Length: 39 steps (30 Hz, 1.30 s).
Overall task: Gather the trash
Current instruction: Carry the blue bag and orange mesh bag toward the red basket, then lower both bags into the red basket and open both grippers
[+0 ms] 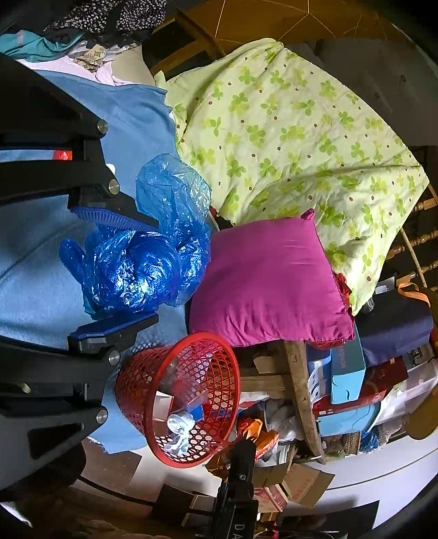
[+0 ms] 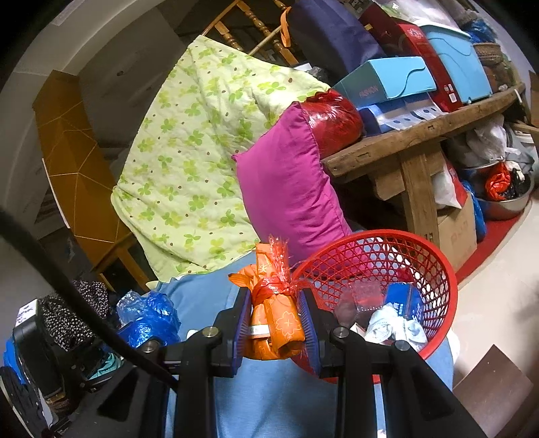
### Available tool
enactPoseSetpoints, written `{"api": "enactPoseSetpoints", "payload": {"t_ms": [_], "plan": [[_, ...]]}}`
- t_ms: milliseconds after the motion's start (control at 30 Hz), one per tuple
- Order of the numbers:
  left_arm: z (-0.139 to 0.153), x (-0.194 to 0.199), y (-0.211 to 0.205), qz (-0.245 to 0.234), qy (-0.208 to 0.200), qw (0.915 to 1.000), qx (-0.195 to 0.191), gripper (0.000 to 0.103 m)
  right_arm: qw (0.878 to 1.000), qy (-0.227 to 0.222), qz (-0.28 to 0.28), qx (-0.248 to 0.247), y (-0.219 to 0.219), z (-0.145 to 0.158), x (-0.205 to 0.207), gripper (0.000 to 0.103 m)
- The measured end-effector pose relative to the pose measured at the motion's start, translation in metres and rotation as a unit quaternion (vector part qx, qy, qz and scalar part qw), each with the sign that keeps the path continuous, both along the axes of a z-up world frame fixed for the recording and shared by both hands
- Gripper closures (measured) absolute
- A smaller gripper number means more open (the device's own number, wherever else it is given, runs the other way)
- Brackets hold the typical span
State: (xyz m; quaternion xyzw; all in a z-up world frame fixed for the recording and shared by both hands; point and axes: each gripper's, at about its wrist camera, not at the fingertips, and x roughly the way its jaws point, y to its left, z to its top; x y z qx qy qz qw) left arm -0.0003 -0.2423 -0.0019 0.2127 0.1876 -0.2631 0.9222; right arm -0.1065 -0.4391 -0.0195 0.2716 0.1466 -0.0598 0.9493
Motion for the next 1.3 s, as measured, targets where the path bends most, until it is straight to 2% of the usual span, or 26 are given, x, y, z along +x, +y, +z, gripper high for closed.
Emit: {"api": "enactPoseSetpoints", "payload": {"t_ms": [300,500,700,933,1067,1133,1167,1300], "plan": [[-0.006,0.003,-0.012,-0.008,0.011,0.9999,0.003,0.053,1.000,0.002,-0.012,0.010,-0.010,-0.008,-0.003,0.071],[-0.007,0.004,-0.024,-0.031,0.035,0.9989,-0.008,0.053,0.999,0.003,-0.030,0.019,-0.025,-0.015,-0.010,0.071],[0.002,0.006,-0.046,-0.075,0.054,0.9954,-0.028,0.053,0.998,0.001,-0.051,0.041,-0.046,-0.022,-0.018,0.071],[0.003,0.021,-0.088,-0.139,0.089,0.9851,-0.047,0.052,0.996,-0.005,-0.068,0.064,-0.069,-0.027,-0.016,0.070],[-0.001,0.029,-0.111,-0.170,0.105,0.9781,-0.059,0.050,0.993,-0.015,-0.073,0.089,-0.091,-0.030,-0.004,0.069],[-0.004,0.031,-0.120,-0.180,0.108,0.9761,-0.055,0.042,0.992,-0.017,-0.074,0.100,-0.100,-0.032,0.004,0.069],[-0.007,0.033,-0.124,-0.182,0.106,0.9763,-0.051,0.038,0.991,-0.015,-0.073,0.110,-0.106,-0.035,0.011,0.069],[-0.012,0.038,-0.116,-0.181,0.105,0.9764,-0.052,0.036,0.988,-0.004,-0.076,0.134,-0.115,-0.042,0.024,0.064]]}}
